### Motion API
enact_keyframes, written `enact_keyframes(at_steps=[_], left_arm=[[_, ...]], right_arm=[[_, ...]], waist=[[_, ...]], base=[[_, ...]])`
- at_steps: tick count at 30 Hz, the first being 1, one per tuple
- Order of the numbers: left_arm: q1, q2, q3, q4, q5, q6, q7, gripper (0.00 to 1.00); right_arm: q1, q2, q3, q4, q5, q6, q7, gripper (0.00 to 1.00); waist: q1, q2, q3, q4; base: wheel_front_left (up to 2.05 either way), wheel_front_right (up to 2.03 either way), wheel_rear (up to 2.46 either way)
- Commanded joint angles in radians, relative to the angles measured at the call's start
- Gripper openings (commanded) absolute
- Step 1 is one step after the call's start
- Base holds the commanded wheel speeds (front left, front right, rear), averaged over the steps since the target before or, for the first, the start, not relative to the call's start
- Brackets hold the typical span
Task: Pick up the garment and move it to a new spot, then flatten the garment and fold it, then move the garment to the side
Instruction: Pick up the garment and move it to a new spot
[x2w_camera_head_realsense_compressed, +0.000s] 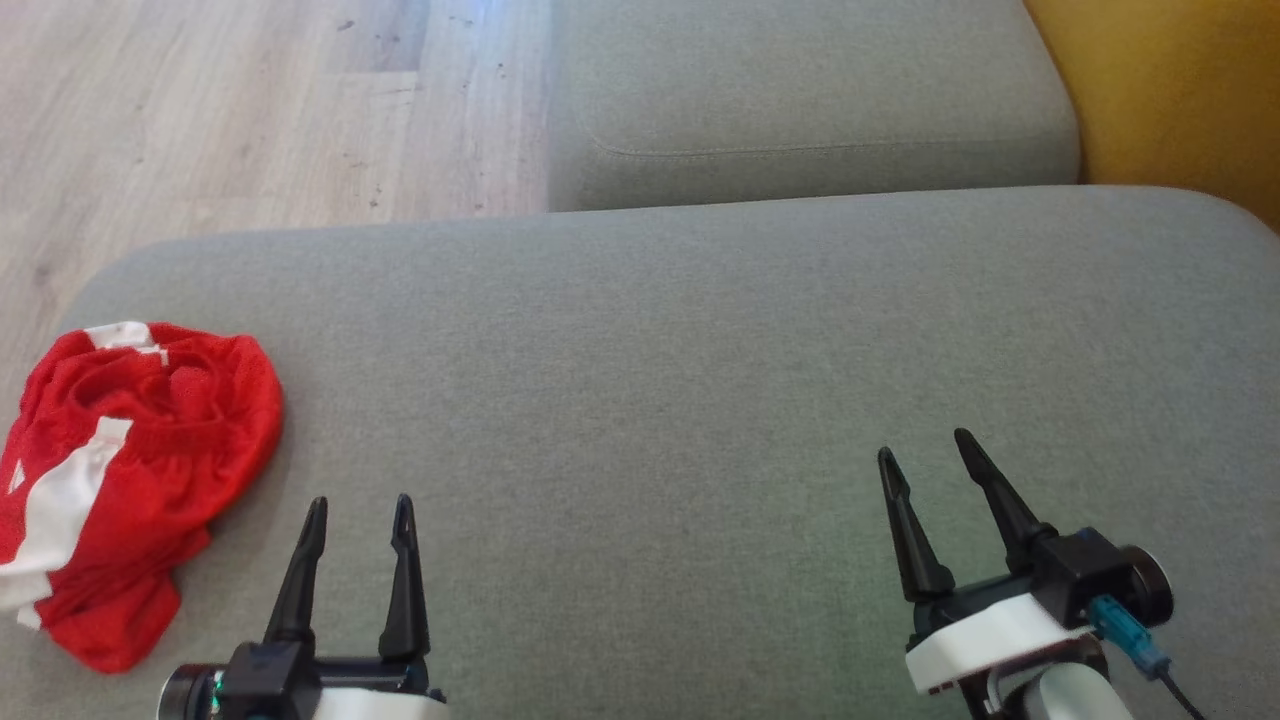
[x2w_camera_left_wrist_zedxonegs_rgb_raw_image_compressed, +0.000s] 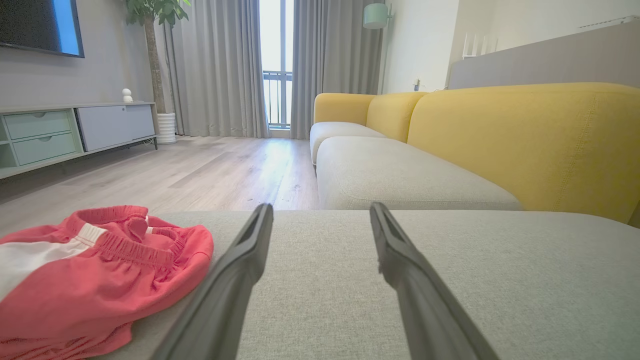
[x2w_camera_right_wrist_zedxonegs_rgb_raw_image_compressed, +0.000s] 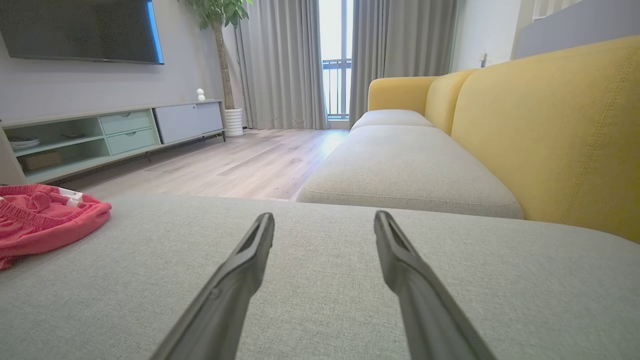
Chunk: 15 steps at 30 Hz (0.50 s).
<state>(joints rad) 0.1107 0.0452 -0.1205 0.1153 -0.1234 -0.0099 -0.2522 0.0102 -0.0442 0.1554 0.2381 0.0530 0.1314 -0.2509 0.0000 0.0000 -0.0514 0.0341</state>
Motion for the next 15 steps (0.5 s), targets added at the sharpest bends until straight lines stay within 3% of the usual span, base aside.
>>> enact_keyframes(at_steps=[1, 15], left_arm=[[-0.033, 0.005, 0.041, -0.030, 0.006, -0.002, -0.010, 1.00], [-0.016, 0.005, 0.056, -0.023, 0.020, -0.012, -0.010, 1.00]], right_arm=[[-0.039, -0.006, 0.027, -0.037, 0.005, -0.001, -0.011, 1.00], [-0.022, -0.006, 0.039, -0.039, 0.013, -0.001, -0.011, 1.00]], waist=[[0.0000, 0.0000, -0.002, 0.005], [0.0000, 0.0000, -0.023, 0.113]], base=[[0.00, 0.00, 0.00], [0.00, 0.00, 0.00]])
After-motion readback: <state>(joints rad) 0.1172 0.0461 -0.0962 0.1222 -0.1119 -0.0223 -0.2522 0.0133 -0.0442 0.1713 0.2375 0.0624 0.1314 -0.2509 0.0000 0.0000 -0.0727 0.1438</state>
